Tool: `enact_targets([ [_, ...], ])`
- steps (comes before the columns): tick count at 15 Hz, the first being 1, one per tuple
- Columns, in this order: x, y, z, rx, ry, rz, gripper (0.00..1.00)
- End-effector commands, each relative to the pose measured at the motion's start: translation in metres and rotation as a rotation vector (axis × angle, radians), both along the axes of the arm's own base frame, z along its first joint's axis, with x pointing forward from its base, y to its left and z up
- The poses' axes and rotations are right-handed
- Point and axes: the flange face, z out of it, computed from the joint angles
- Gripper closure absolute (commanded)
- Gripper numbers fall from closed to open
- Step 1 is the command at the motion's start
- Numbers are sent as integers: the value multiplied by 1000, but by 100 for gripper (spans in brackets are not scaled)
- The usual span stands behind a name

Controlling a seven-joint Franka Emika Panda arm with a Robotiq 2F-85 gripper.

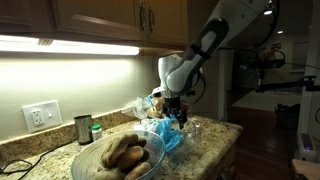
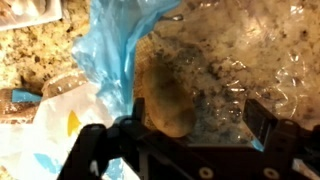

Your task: Move potatoes from the plastic bag to the clear bowl

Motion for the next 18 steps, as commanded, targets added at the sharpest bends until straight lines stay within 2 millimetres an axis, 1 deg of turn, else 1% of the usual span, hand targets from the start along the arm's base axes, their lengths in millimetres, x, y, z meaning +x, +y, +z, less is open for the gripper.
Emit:
enact_targets([
  [1,4,-5,-1,1,-28,34,0],
  [11,5,-9,0,-1,-45,45,0],
  [18,8,-14,-3,9,-41,45,0],
])
